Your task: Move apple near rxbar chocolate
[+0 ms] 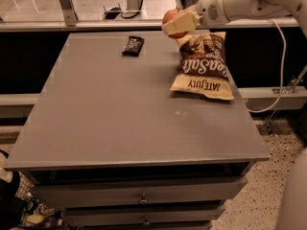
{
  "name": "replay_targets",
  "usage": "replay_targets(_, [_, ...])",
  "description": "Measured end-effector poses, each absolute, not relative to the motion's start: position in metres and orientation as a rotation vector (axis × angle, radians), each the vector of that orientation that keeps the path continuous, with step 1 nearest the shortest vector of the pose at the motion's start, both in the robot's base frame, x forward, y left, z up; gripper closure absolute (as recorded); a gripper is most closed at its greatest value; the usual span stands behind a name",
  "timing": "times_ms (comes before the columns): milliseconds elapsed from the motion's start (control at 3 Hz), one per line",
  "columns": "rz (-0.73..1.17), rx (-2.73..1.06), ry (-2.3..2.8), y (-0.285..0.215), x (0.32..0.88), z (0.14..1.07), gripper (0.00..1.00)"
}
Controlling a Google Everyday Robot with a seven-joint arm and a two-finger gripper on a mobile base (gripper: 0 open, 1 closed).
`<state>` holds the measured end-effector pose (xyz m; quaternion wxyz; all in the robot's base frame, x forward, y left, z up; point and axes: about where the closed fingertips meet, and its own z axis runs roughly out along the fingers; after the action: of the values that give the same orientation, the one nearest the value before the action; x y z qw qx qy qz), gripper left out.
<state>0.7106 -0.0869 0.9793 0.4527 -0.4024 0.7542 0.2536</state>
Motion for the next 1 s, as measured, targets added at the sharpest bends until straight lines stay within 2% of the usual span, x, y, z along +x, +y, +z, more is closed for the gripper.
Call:
replay_targets(333, [0.598,-0.945,1.89,-0.069,0.765,0.96,1.0])
replay_targets(1000, [0.559,-0.894,1.905,-0.042,0.81,0.931,1.0])
